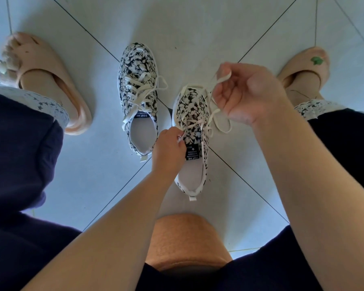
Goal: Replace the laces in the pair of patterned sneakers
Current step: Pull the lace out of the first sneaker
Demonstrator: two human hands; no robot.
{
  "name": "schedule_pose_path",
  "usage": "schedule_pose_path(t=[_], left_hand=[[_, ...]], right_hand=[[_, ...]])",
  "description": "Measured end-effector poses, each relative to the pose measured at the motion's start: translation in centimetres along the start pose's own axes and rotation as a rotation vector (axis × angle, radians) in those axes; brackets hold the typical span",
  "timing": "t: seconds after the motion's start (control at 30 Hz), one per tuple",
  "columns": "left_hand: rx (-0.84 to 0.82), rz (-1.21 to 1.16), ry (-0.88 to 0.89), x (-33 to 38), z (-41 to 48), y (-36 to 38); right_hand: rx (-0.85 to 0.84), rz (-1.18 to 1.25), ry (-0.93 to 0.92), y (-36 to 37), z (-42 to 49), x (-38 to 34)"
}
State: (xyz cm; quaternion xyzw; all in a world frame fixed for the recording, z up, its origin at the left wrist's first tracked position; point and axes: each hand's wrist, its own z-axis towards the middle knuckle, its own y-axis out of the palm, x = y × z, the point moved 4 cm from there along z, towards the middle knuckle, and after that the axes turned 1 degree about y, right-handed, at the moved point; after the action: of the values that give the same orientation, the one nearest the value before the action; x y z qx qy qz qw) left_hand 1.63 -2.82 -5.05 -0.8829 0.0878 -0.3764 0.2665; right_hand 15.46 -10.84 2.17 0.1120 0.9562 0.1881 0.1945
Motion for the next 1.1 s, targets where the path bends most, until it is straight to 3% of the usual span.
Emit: schedule_pose_path(t=[0.1, 0.2, 0.27, 0.37, 0.47, 0.6, 0.7, 0.77, 0.8, 0.9, 0.97, 1.03, 1.1], left_hand=[[0.006, -0.01, 0.007, 0.0, -0.1, 0.0], [0.021, -0.029, 0.004, -0.2, -0.1, 0.1], [0.031, -0.032, 0.016, -0.3, -0.2, 0.1], [0.047, -0.036, 0.031, -0.3, -0.2, 0.1], [0.045, -0.046, 0.031, -0.4, -0.2, 0.1], [0.043, -0.051, 0.036, -0.3, -0.2, 0.1], [0.038, -0.042, 0.039, -0.3, -0.2, 0.0], [0.035, -0.042, 0.032, -0.3, -0.2, 0.0], [0.034, -0.047, 0.025, -0.3, -0.2, 0.0], [0.031, -0.066, 0.009, -0.4, -0.2, 0.1], [0.032, -0.076, 0.004, -0.5, -0.2, 0.1], [0.032, -0.084, 0.002, -0.4, -0.2, 0.0], [0.031, -0.079, 0.004, -0.4, -0.1, 0.0]], right_hand=[[0.095, 0.021, -0.131, -1.0, 0.8, -0.7], [0.33, -0.62, -0.296, -3.5, 1.9, 0.8], [0.347, -0.988, -0.262, -4.7, 2.3, 3.2], [0.335, -1.357, -0.268, -5.4, 2.9, 6.2], [0.41, -1.656, -0.398, -5.1, 3.2, 7.2], [0.452, -1.868, -0.594, -4.1, 3.2, 6.8], [0.393, -1.935, -0.609, -3.5, 3.2, 6.2], [0.373, -1.781, -0.562, -2.9, 2.7, 5.4], [0.356, -1.546, -0.513, -2.5, 2.3, 4.6], [0.221, -0.522, -0.291, -1.0, 0.7, 1.7], [0.186, -0.143, -0.28, -0.5, -0.3, -1.1], [0.206, -0.01, -0.346, -0.8, -0.3, -3.2], [0.346, -0.224, -0.404, -2.1, 0.7, -3.5]])
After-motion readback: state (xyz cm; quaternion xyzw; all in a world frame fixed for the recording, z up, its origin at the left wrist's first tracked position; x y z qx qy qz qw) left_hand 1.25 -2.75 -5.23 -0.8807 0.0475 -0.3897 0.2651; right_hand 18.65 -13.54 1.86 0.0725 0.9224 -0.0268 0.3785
